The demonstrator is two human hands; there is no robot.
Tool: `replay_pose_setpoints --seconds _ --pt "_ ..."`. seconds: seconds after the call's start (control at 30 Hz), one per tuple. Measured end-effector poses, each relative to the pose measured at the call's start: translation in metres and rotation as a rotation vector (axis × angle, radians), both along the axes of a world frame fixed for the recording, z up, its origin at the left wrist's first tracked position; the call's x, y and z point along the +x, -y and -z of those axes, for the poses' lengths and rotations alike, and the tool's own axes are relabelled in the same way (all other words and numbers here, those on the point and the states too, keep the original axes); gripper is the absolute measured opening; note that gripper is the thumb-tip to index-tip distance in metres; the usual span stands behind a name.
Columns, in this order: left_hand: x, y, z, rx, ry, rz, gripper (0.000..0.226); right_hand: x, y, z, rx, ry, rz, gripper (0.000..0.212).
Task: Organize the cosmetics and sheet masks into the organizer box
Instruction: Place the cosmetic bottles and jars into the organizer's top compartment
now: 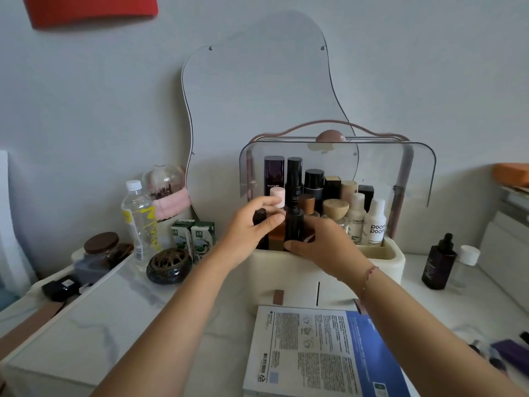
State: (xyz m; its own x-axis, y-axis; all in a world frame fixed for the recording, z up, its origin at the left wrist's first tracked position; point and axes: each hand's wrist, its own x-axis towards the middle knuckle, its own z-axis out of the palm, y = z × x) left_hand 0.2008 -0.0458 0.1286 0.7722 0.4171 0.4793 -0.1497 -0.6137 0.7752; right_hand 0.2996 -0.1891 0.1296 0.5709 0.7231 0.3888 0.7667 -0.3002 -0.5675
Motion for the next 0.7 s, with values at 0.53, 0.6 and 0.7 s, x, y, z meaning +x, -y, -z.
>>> replay_pose_setpoints --seconds 0.53,0.6,0.7 --pt "-0.049 -0.011 0.047 -0.079 0.182 -0.171 0.064 -0.030 0.050 0.015 0.279 0.154 0.135 0.035" --pt "-0.069 -0.029 0.073 -0.073 0.176 -0.282 0.049 -0.043 0.071 0.029 0.312 0.201 0.125 0.028" --pt "-0.083 -0.055 0.109 -0.083 -0.005 -0.417 0.043 -0.061 0.090 0.055 0.114 0.167 0.045 0.025"
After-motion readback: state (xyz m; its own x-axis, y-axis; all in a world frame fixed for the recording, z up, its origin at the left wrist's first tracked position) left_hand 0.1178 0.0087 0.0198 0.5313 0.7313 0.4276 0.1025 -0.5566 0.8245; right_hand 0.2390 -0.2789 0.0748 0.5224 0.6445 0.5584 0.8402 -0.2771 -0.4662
